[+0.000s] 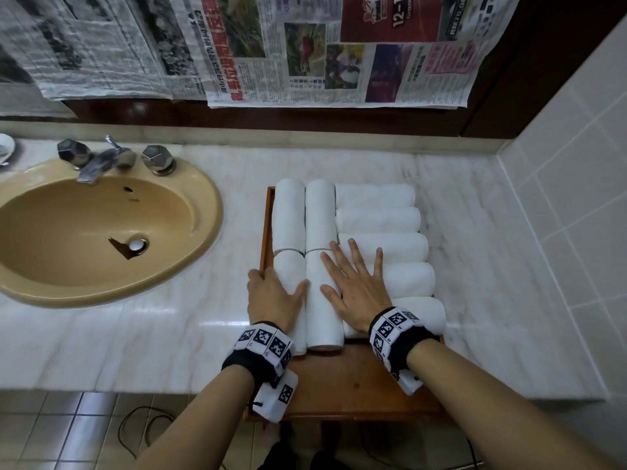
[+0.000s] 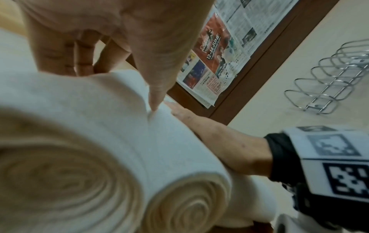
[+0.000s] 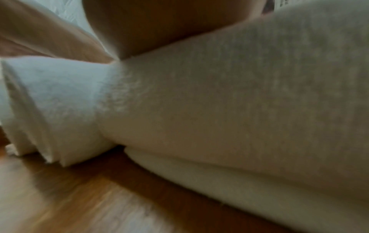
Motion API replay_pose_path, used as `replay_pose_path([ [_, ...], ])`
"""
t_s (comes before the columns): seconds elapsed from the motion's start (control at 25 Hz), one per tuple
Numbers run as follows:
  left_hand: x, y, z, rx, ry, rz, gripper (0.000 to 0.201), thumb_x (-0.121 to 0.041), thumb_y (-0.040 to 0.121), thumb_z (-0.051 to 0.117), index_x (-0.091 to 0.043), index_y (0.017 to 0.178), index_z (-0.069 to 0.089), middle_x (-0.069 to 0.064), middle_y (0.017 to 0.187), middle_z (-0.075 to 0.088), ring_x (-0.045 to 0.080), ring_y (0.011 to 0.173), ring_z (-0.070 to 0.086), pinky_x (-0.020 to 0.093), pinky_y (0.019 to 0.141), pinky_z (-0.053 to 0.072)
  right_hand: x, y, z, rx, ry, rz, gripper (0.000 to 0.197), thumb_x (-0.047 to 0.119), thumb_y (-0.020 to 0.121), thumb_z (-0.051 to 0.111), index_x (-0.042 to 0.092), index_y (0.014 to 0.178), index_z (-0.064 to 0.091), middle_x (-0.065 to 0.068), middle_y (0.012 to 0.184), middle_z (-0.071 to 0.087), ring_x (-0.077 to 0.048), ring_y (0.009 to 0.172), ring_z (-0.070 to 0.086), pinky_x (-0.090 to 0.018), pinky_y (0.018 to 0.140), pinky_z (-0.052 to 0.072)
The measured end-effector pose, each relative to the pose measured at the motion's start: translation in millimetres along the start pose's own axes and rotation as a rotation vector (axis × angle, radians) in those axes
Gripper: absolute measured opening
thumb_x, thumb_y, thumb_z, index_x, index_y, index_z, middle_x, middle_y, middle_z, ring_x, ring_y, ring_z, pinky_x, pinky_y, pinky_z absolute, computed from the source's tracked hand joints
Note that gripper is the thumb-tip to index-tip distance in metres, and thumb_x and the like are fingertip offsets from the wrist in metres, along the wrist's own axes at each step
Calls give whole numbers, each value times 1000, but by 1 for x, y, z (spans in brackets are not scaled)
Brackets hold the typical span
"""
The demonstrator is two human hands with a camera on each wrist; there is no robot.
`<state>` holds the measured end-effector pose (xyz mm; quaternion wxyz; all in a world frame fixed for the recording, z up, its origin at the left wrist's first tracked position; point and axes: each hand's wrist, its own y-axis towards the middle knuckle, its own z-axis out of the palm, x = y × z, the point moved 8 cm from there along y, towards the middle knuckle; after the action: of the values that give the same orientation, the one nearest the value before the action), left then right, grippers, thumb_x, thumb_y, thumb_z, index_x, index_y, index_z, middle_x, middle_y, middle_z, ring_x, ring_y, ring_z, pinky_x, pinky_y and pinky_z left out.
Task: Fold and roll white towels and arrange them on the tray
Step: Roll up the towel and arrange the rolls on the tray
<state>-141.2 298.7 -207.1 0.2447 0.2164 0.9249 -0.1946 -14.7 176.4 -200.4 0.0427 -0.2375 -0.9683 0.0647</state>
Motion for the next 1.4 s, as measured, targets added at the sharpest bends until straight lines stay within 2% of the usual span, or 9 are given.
replay_pose_path([
  [0.12,-2,4,-9,26,50,-49,51,-56,75,70,-9,94,62,6,96,61,26,88,61,39,79,54,1,-1,0,8,-4,7,66,59,96,9,29,155,7,7,162,-8,-23,148,-17,-68,110,-9],
  [0.24,10,6,-14,56,-179,-124,35,-46,77,72,-12,86,67,1,84,67,21,80,64,32,71,53,1,-2,-1,7,-6,11,66,57,97,11,27,155,8,8,162,-7,-23,148,-16,-68,110,-9],
  [0.56,-7,-16,11,44,-234,58,44,-27,101,43,-4,137,36,13,132,48,28,119,49,34,101,36,9,-2,-2,44,-20,10,67,52,97,13,20,156,6,10,162,-10,-22,147,-20,-71,107,-11],
  [0.68,-6,4,1,166,-107,26,40,-30,100,44,-2,128,45,15,127,55,34,116,53,36,96,41,6,6,-16,59,72,3,65,51,97,24,23,154,13,9,162,-8,-20,148,-16,-70,108,-12],
  [0.8,-31,52,-26,63,-38,5,41,-35,98,47,3,114,57,22,114,63,39,106,57,36,84,44,-17,39,-35,66,193,76,66,54,97,29,32,154,4,11,162,-10,-19,148,-16,-68,110,-10],
  [1.04,-59,120,-20,61,-14,-110,47,-50,78,72,-7,80,54,10,86,62,25,70,54,28,57,40,-36,71,-14,240,163,39,65,62,97,21,43,151,-8,17,158,-23,-20,142,-32,-74,102,-16],
  [1.24,-55,131,-18,80,-100,-165,39,-41,74,75,-7,74,56,7,76,58,25,68,55,25,47,35,-40,74,-9,253,166,36,67,64,96,20,42,151,-10,19,156,-27,-18,140,-36,-73,100,-19],
  [1.32,-56,133,-14,141,-80,-148,35,-38,82,67,-4,81,59,9,81,59,27,74,56,26,53,38,-40,75,-8,255,166,39,67,64,96,20,41,151,-11,18,155,-28,-18,140,-37,-74,100,-19],
  [1.4,-62,130,-6,212,-14,-101,39,-34,92,56,1,108,56,14,101,59,31,89,58,29,66,40,-39,74,-8,252,170,35,67,64,96,20,40,151,-11,19,155,-29,-18,139,-38,-74,100,-19],
])
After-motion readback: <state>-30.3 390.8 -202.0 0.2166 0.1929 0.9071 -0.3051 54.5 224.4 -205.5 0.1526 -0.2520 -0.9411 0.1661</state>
